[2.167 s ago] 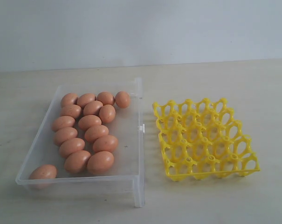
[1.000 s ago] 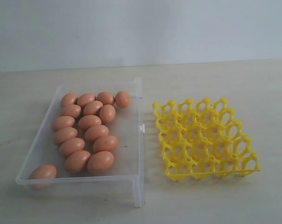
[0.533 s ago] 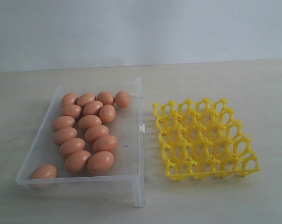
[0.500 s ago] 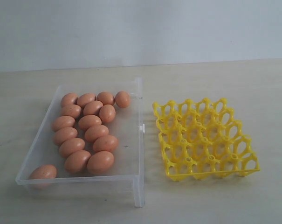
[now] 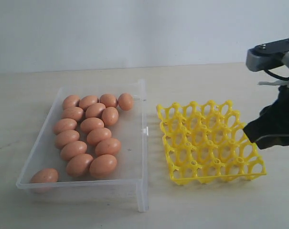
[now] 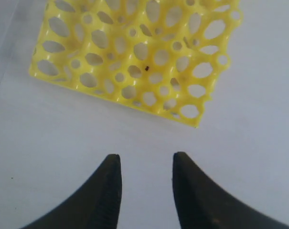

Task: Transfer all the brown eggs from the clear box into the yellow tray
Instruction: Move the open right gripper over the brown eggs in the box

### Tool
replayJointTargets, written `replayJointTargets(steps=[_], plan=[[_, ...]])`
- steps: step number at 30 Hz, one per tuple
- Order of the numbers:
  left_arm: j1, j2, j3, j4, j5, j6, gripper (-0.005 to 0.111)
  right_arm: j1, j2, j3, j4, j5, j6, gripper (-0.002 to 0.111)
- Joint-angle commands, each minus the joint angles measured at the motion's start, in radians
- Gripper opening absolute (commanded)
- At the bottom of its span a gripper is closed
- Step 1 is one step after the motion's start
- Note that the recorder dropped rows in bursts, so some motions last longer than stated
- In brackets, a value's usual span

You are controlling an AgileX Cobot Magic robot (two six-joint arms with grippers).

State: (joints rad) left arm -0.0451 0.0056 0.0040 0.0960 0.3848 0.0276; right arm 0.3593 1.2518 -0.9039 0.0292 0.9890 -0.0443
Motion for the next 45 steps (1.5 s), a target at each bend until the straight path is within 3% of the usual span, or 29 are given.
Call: replayJointTargets(steps=[1, 7, 14, 20, 27, 45], plan=[[-0.005, -0.006, -0.004, -0.001, -0.006, -0.005, 0.0, 0.002, 0.114, -0.074, 0.111, 0.002, -0.09, 0.037], [-0.005, -0.006, -0.004, -0.001, -0.006, -0.005, 0.0, 0.077, 0.224, -0.176, 0.129, -0.046, -0.112, 0.038], [-0.005, -0.006, -0.004, -0.001, -0.006, -0.005, 0.0, 0.224, 0.343, -0.283, 0.129, -0.131, -0.11, 0.057], [-0.005, -0.006, -0.004, -0.001, -0.006, -0.005, 0.0, 0.36, 0.481, -0.379, 0.122, -0.21, -0.11, 0.057], [-0.005, -0.006, -0.004, -0.001, -0.006, -0.005, 0.0, 0.485, 0.653, -0.569, 0.118, -0.149, -0.112, 0.054], [-0.005, -0.006, -0.004, -0.001, -0.006, -0.005, 0.0, 0.501, 0.862, -0.759, -0.007, -0.155, -0.213, 0.054]])
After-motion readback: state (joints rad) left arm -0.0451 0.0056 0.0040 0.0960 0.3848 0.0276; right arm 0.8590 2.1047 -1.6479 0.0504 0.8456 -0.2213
